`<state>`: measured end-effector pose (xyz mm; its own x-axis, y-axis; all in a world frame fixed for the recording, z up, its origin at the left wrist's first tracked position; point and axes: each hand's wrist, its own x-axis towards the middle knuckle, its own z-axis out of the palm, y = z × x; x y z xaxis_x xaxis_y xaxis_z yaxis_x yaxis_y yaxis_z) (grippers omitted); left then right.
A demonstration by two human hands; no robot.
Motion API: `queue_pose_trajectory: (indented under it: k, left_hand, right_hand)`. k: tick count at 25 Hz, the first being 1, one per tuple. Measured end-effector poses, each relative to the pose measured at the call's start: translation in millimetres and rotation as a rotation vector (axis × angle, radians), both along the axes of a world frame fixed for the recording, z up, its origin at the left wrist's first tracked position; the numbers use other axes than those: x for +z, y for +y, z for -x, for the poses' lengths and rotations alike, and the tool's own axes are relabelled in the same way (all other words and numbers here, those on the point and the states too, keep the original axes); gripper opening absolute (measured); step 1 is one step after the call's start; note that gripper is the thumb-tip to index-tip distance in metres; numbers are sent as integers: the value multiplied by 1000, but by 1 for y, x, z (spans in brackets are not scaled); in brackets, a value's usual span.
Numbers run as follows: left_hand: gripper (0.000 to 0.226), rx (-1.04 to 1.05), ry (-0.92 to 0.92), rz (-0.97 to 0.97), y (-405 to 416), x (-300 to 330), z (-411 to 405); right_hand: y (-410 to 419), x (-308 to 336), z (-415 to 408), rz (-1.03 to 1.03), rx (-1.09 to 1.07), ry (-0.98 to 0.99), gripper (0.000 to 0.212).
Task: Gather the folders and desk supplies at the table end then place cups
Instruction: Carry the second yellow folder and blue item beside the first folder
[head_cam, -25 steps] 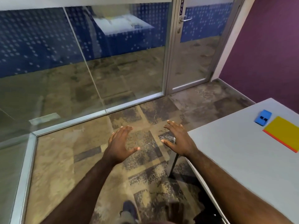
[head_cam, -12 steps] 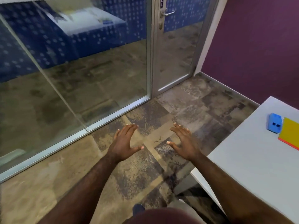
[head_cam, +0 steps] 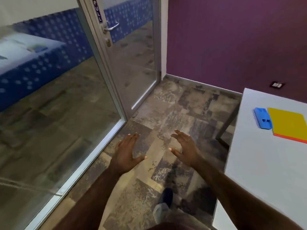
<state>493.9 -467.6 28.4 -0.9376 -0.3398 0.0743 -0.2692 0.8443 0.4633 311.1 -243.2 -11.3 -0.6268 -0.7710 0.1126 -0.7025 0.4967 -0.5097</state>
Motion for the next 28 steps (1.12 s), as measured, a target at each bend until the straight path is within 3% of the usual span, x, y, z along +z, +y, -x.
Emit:
queue_pose_trajectory:
  k: [14, 28]
  left_hand:
    - [89, -285, -36, -107, -97, -15, 296]
    - [90, -963, -40, -163, -32, -19, 568]
  right_hand:
    - [-34, 11, 187, 49, -432, -50, 55]
    - [23, 21, 258, -12, -1143, -87, 57]
